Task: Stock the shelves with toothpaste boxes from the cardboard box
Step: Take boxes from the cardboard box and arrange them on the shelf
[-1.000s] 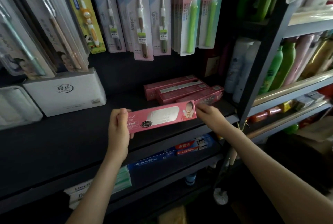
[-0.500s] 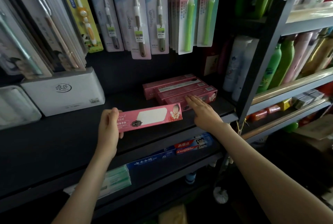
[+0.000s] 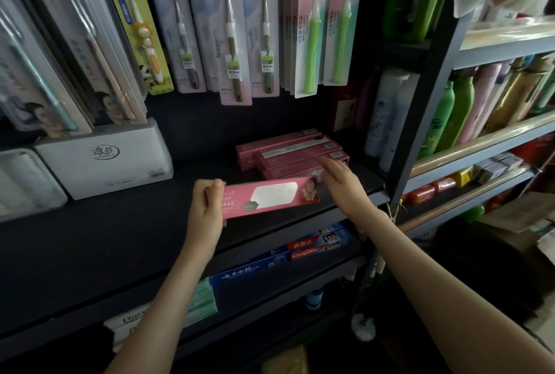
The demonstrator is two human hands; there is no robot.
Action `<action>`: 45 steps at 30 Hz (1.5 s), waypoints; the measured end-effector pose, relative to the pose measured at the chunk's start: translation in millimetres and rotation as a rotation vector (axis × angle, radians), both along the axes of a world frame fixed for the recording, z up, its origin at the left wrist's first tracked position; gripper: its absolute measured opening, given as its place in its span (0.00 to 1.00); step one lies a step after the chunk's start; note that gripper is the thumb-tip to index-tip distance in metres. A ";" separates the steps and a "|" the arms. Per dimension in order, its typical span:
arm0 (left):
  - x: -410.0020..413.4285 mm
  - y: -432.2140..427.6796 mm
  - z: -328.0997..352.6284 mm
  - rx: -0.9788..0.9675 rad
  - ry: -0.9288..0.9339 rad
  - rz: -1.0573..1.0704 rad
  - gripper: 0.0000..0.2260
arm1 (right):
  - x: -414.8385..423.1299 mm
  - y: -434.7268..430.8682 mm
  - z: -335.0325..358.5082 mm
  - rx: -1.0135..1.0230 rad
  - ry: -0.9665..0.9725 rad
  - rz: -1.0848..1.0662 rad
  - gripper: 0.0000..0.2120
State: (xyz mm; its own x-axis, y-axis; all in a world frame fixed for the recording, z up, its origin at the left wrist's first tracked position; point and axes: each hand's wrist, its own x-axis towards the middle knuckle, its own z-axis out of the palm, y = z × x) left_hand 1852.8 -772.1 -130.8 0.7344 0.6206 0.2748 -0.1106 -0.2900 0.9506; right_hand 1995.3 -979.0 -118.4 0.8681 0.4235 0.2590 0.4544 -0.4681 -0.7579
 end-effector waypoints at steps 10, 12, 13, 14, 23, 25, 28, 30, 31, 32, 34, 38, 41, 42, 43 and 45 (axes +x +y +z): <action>66.3 -66.9 -27.0 0.332 0.324 -0.138 0.29 | 19.1 -21.2 -10.9 -0.045 0.269 -0.511 0.30; 74.1 -70.4 -29.4 0.473 0.348 -0.009 0.33 | 28.8 -22.4 -8.6 -0.141 0.270 -0.455 0.24; 76.2 -71.7 -30.5 0.522 0.353 0.060 0.35 | 34.2 -22.1 -9.5 -0.156 0.286 -0.428 0.23; 77.4 -72.3 -32.6 0.533 0.345 0.104 0.36 | 38.8 -22.6 -10.9 -0.142 0.292 -0.408 0.23; 81.6 -66.8 -33.7 0.208 0.306 0.041 0.32 | 59.1 -37.1 -35.8 -0.141 0.196 -0.369 0.23; 83.4 -66.4 -32.2 0.219 0.346 0.008 0.28 | 61.2 -34.4 -34.5 -0.188 0.186 -0.352 0.23; 85.6 -65.5 -32.8 0.236 0.355 0.011 0.26 | 64.4 -28.2 -33.1 -0.213 0.173 -0.370 0.23; 86.6 -66.5 -32.8 0.253 0.369 0.016 0.25 | 67.2 -26.7 -35.6 -0.206 0.173 -0.380 0.23; 86.8 -67.6 -32.1 0.254 0.384 0.013 0.26 | 68.5 -26.3 -37.8 -0.182 0.171 -0.373 0.24; 86.7 -68.8 -30.4 0.251 0.402 0.005 0.27 | 68.1 -25.8 -38.8 -0.142 0.168 -0.371 0.26; 86.4 -71.2 -28.3 0.225 0.434 -0.026 0.30 | 64.7 -25.8 -38.7 -0.024 0.159 -0.394 0.30; 71.7 -90.3 -24.0 0.187 0.335 0.037 0.35 | 30.4 -41.1 -42.2 0.056 0.065 -0.420 0.31; 42.7 -138.4 -35.3 0.443 0.061 0.107 0.30 | -20.4 -74.2 -61.5 0.028 -0.069 -0.371 0.27; 31.9 -161.9 -44.4 0.515 -0.006 0.037 0.28 | -39.8 -90.0 -72.0 -0.002 -0.085 -0.362 0.25; 21.3 -186.5 -57.9 0.556 -0.035 -0.076 0.26 | -59.1 -108.9 -86.0 -0.036 -0.080 -0.366 0.24; 0.9 -235.9 -89.9 0.576 0.025 -0.383 0.23 | -101.9 -154.0 -115.7 -0.082 0.007 -0.421 0.23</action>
State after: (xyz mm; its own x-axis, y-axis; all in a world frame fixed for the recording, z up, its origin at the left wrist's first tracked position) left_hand 1853.7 -1008.0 -220.7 0.8830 0.0768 0.4631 -0.2860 -0.6942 0.6605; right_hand 1893.4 -1133.0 -234.1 0.9711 0.0505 0.2332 0.2060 -0.6702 -0.7130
